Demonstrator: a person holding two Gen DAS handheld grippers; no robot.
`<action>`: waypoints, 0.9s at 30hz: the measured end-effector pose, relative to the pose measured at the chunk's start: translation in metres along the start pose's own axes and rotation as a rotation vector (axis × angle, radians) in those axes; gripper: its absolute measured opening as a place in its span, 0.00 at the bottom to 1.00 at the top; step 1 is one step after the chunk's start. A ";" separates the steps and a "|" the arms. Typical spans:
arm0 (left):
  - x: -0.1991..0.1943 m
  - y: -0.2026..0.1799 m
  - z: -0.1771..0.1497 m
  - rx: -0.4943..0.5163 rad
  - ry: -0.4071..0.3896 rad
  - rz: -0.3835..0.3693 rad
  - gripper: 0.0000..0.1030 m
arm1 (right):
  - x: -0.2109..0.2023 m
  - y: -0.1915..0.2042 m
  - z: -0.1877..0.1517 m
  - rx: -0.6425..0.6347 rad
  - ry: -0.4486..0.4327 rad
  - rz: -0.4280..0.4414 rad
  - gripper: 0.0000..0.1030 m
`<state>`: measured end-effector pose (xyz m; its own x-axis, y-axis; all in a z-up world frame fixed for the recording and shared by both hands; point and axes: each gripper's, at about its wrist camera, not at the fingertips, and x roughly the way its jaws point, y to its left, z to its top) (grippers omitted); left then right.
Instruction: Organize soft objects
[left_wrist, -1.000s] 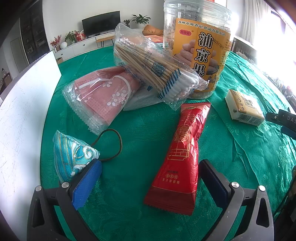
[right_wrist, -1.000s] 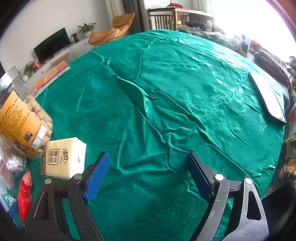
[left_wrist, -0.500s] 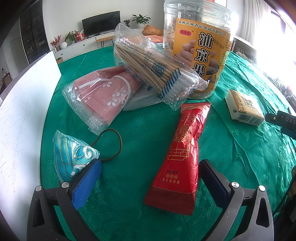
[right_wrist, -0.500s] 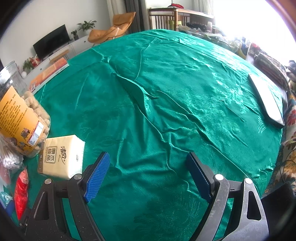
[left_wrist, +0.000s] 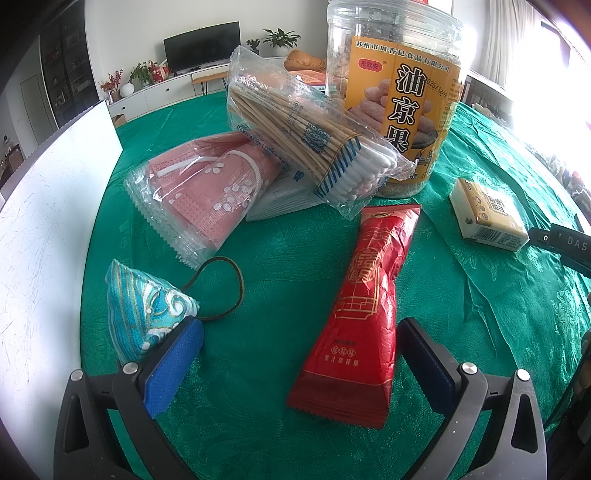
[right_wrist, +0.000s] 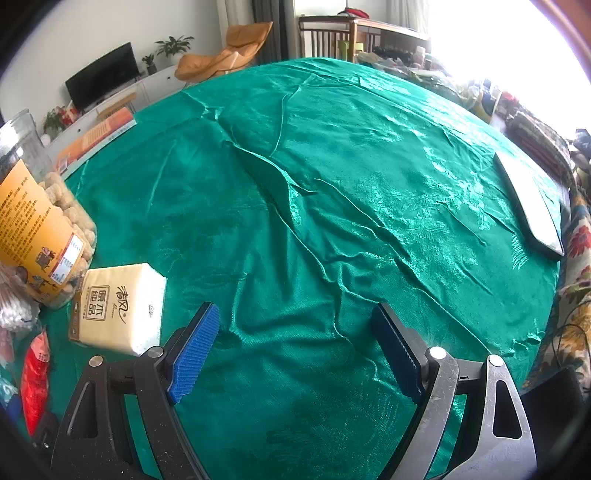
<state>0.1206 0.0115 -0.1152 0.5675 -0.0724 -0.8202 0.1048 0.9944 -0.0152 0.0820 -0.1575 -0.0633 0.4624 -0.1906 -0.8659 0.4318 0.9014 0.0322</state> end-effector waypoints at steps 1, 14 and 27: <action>0.000 0.000 0.000 0.000 0.000 0.000 1.00 | 0.000 0.000 0.000 -0.001 0.000 -0.002 0.84; 0.000 0.000 0.000 0.000 0.000 0.000 1.00 | 0.002 0.003 0.001 -0.018 0.004 -0.018 0.85; 0.000 0.000 0.000 0.000 0.000 0.000 1.00 | 0.002 0.003 0.001 -0.020 0.003 -0.020 0.85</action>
<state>0.1205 0.0116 -0.1152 0.5674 -0.0724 -0.8203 0.1047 0.9944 -0.0154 0.0851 -0.1554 -0.0642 0.4511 -0.2074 -0.8680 0.4255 0.9050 0.0049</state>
